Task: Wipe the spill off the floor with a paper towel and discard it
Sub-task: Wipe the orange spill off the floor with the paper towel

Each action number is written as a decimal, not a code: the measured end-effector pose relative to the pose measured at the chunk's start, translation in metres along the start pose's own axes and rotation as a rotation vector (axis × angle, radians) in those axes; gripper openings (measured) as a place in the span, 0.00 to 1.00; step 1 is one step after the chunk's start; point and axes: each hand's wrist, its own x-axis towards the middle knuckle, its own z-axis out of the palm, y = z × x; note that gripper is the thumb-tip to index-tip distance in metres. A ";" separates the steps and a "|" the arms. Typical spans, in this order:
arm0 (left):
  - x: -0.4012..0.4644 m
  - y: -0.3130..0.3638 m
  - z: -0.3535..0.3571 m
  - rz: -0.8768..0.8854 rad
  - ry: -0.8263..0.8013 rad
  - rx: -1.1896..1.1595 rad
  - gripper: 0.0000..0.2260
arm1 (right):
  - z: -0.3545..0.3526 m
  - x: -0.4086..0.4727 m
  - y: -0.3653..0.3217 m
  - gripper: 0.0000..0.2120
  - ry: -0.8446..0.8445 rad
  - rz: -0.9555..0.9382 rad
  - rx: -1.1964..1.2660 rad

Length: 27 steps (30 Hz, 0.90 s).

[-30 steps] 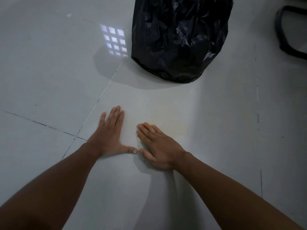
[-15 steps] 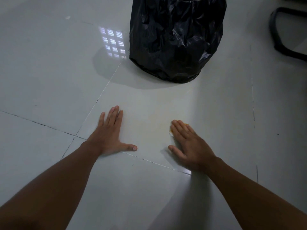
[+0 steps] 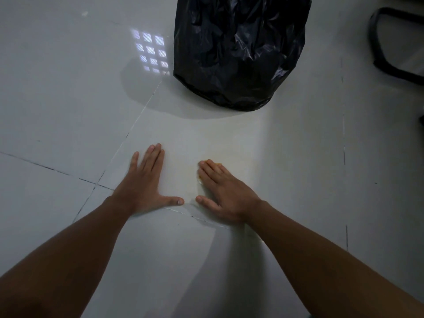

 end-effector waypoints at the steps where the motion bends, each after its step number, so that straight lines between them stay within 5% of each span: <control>1: -0.001 0.000 0.001 0.002 0.007 0.006 0.66 | 0.001 -0.007 0.004 0.37 0.006 -0.017 -0.013; 9: 0.000 0.000 0.007 0.001 0.045 0.026 0.63 | -0.008 -0.043 0.060 0.34 0.125 0.172 -0.031; 18: 0.001 -0.003 0.009 0.006 0.092 -0.012 0.63 | -0.026 0.021 0.062 0.38 0.115 0.307 0.101; 27: 0.001 -0.005 0.007 -0.029 0.099 -0.079 0.65 | -0.022 0.081 0.029 0.32 0.085 0.172 0.147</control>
